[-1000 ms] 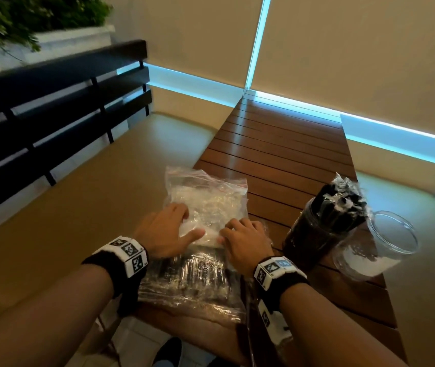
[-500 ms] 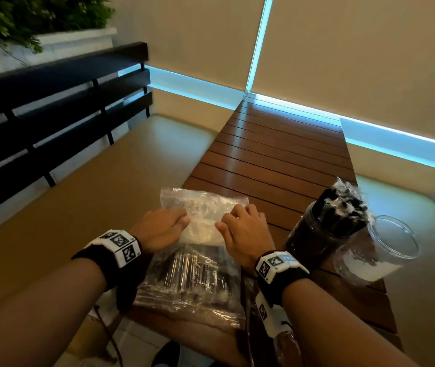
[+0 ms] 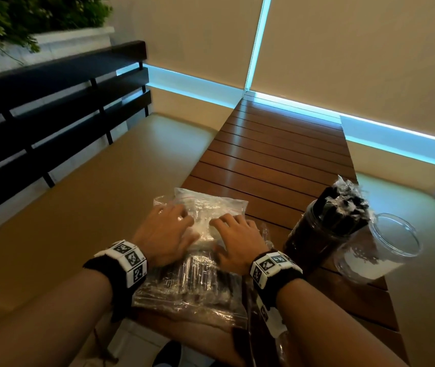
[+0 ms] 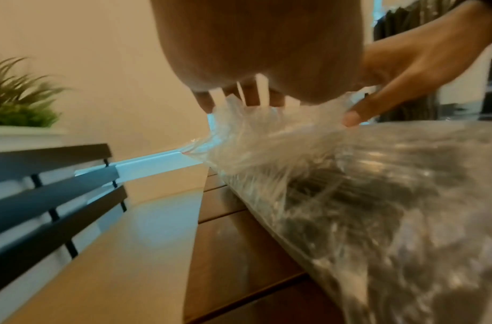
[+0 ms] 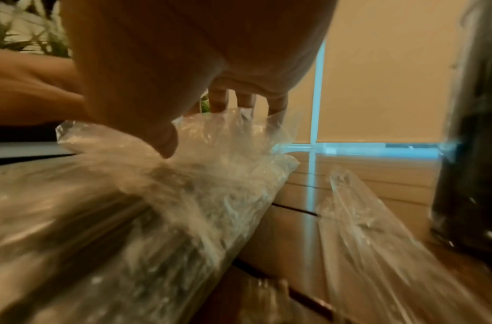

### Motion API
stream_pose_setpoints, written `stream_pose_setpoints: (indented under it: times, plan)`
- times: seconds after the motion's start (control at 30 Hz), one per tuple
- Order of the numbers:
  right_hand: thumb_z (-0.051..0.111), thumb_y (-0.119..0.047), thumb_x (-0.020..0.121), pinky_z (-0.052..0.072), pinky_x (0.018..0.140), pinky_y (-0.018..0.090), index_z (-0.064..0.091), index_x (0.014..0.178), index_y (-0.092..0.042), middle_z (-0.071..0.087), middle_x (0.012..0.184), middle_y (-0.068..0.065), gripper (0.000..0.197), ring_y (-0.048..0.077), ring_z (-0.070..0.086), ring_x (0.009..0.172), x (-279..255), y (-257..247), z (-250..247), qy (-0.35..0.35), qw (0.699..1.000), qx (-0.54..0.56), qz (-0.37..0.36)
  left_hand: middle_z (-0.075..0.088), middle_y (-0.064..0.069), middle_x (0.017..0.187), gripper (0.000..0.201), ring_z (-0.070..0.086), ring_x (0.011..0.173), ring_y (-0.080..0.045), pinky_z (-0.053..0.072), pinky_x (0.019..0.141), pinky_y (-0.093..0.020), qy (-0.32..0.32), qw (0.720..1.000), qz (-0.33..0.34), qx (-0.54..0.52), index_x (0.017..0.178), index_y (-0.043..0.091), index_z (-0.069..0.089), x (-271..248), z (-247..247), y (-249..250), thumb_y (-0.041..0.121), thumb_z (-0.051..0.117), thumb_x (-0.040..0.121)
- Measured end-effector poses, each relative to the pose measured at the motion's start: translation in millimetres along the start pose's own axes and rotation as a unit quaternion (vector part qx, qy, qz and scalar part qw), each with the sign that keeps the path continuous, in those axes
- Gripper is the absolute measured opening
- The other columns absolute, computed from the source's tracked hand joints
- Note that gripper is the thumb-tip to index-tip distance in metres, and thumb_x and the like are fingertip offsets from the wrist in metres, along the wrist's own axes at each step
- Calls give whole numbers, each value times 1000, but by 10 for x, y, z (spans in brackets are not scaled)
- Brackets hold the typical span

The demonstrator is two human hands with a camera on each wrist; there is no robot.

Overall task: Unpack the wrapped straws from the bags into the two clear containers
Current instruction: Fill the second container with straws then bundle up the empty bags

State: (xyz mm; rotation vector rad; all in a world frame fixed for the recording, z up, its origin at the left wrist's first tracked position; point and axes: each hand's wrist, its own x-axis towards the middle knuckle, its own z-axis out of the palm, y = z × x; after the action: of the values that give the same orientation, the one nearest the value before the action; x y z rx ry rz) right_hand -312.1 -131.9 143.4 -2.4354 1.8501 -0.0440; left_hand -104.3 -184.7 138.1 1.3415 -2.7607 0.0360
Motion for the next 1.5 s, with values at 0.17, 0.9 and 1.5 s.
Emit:
stream_pose_setpoints:
  times: [0.17,0.9,1.5]
  plan:
    - [50,-42,94,40,101,46,42,134,-28,46,139,-2,43,24,43,125,-114,-13,-54,42,998,19,39,54,2,137,61,48,129,-17,25,117,-46,-7,999,50,1,129,28,52,-34,-105,43,58,14,91]
    - [26,-54,97,28,102,52,58,117,-19,56,125,8,52,31,45,122,-550,56,25,-24,968,-94,231,39,-14,152,137,51,129,-34,44,107,-48,-198,861,-336,-326,154,14,15,109,219,88,88,69,52]
    - [44,-71,81,39,98,45,42,126,-27,48,121,-1,63,22,46,108,-347,-327,-345,75,996,-24,-42,65,-9,92,42,58,69,-22,46,57,-30,42,749,-405,-523,119,9,58,32,-577,-241,24,72,83]
